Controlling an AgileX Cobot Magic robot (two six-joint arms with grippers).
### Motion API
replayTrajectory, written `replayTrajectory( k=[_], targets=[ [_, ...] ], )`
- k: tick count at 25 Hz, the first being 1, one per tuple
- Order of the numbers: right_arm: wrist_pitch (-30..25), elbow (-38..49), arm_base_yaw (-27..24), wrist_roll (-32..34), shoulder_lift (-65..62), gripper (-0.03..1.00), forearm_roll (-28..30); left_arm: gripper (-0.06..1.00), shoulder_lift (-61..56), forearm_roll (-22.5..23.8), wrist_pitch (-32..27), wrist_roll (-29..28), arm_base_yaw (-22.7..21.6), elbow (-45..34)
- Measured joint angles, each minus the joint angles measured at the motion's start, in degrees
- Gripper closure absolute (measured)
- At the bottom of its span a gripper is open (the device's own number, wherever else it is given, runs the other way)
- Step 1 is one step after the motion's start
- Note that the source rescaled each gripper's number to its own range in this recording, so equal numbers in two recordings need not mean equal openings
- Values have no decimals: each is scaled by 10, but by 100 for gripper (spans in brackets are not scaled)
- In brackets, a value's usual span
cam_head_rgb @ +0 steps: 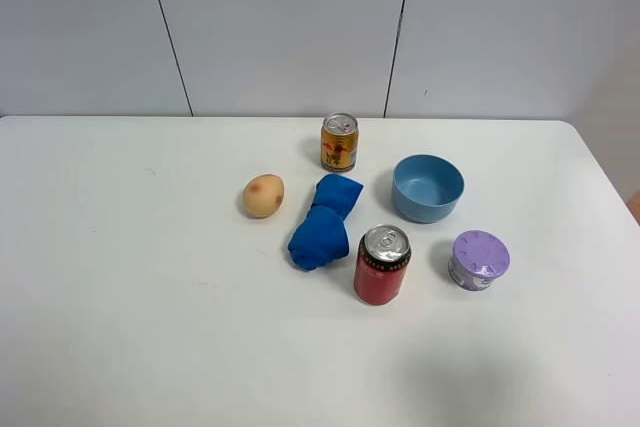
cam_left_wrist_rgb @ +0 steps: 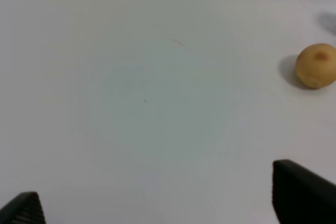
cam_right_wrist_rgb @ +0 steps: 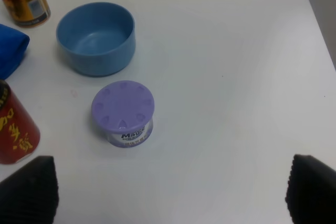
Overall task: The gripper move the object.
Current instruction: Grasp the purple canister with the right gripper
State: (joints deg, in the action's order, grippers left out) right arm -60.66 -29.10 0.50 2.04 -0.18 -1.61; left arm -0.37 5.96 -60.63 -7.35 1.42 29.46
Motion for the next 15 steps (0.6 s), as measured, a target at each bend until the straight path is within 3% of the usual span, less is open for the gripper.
replayTrajectory(
  k=[1,15],
  targets=[
    [0,0,0,0,0,47,1,-6,0,0,0,0,0,0],
    [0,0,0,2,0,47,24,-6,0,0,0,0,0,0]
  ],
)
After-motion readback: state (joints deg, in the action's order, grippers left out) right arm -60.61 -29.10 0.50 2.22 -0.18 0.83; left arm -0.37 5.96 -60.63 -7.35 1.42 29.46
